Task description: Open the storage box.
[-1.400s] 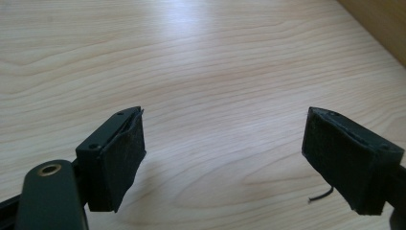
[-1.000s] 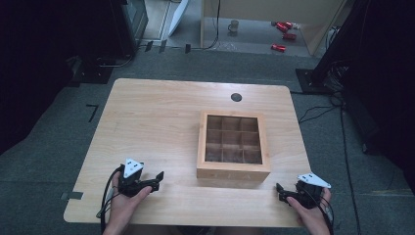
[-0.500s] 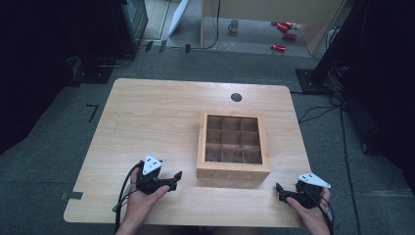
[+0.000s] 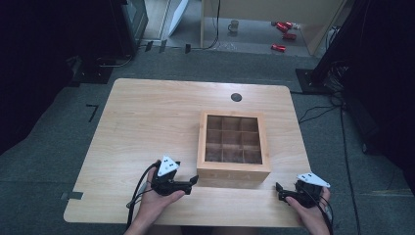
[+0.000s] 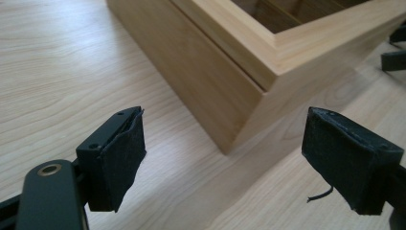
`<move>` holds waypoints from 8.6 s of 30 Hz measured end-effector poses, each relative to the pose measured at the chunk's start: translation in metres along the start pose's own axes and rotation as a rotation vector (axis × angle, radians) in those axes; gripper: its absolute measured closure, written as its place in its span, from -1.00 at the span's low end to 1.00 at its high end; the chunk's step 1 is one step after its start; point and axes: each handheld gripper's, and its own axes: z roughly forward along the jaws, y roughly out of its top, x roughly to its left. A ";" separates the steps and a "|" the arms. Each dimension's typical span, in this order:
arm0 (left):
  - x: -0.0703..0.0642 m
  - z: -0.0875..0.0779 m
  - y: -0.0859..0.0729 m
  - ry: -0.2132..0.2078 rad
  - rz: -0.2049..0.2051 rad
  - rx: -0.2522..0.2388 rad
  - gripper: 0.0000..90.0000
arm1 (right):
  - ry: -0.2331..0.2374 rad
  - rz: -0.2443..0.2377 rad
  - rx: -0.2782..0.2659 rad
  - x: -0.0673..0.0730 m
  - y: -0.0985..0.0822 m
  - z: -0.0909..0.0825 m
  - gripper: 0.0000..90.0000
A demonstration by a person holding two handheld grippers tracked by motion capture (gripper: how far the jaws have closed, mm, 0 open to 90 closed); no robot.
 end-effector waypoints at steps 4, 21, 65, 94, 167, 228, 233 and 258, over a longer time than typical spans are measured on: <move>-0.006 0.006 0.000 -0.013 0.005 0.007 -0.62 | 0.000 -0.001 0.000 0.000 0.000 0.000 -0.99; -0.020 0.024 0.003 -0.022 0.030 0.053 0.04 | 0.116 0.075 -0.096 0.026 0.016 -0.031 -0.70; -0.009 0.021 0.011 -0.069 -0.023 0.047 0.23 | 0.184 0.030 -0.201 0.076 0.027 -0.024 0.10; -0.011 0.015 0.018 -0.066 -0.004 0.016 0.22 | 0.152 0.047 -0.246 0.075 0.027 -0.029 0.12; 0.080 -0.045 -0.066 0.342 -0.042 0.124 -0.68 | 0.091 -0.067 -0.363 0.068 0.105 -0.061 -0.11; 0.084 -0.047 -0.066 0.309 -0.058 0.107 -0.68 | 0.160 -0.160 -0.450 0.053 0.179 -0.025 -0.03; 0.084 -0.048 -0.066 0.308 -0.056 0.110 -0.68 | 0.159 -0.160 -0.463 0.050 0.186 -0.021 0.01; 0.085 -0.048 -0.066 0.299 -0.061 0.106 -0.68 | 0.164 -0.165 -0.429 0.038 0.213 0.016 0.08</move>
